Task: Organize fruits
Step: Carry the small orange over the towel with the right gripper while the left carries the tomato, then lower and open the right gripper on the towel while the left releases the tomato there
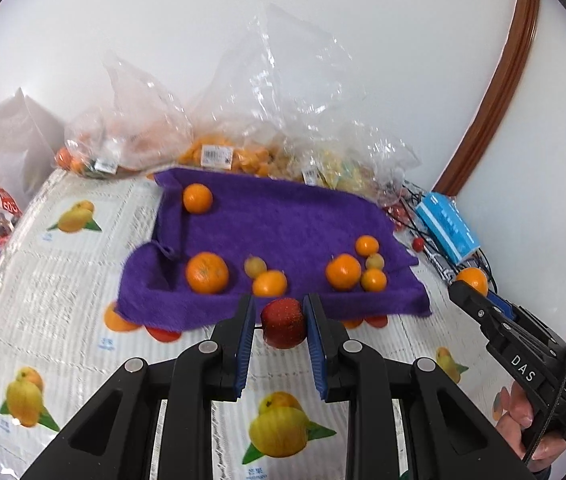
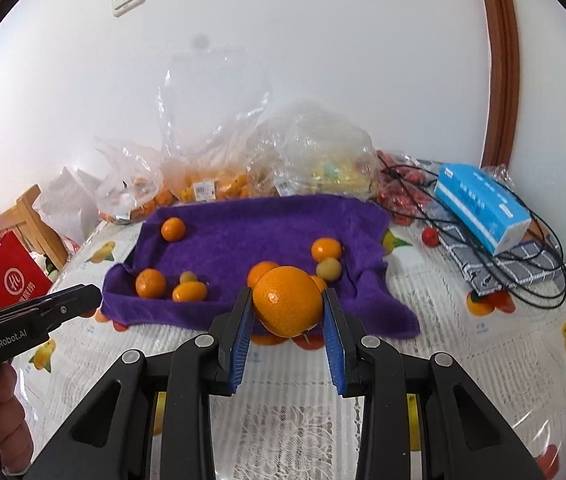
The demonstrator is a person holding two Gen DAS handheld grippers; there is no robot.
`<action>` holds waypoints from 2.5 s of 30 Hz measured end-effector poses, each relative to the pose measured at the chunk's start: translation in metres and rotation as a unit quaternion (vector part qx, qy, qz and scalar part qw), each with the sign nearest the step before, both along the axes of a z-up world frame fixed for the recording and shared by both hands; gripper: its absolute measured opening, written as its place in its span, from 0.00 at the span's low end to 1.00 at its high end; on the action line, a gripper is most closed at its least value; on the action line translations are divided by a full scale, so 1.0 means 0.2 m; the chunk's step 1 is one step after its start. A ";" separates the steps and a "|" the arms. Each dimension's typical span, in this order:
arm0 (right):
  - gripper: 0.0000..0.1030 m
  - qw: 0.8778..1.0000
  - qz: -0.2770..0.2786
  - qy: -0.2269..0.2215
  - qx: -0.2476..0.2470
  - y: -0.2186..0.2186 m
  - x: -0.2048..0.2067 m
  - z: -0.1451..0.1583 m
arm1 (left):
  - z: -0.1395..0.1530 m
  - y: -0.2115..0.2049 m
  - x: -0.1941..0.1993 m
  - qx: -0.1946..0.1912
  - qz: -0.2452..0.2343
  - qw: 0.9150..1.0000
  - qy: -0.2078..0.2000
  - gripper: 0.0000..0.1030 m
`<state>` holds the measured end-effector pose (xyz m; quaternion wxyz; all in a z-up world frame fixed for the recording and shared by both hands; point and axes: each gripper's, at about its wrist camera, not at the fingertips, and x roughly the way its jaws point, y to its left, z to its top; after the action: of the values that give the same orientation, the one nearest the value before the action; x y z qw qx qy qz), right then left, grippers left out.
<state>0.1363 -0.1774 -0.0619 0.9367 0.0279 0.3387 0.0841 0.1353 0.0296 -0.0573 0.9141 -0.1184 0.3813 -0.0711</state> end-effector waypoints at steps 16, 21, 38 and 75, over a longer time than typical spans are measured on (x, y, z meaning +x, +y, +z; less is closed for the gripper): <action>0.32 1.000 0.006 -0.004 0.005 0.05 0.11 0.13 | 0.10 0.05 0.23 0.013 0.012 1.000 -0.012 0.23; 0.32 1.000 0.008 -0.004 0.003 0.06 0.16 0.14 | 0.11 0.05 0.30 0.011 0.013 1.000 -0.014 0.23; 0.32 1.000 0.003 -0.010 -0.003 0.08 0.37 0.14 | 0.07 0.06 0.49 0.016 0.007 1.000 -0.013 0.23; 0.32 0.996 0.025 0.085 -0.023 0.18 0.74 -0.37 | -0.37 0.04 0.85 0.031 -0.002 0.997 0.071 0.23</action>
<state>0.2835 -0.1406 -0.1350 0.9025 0.0053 0.4196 0.0969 0.3059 0.0378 -0.1318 0.8876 -0.0941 0.4478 -0.0522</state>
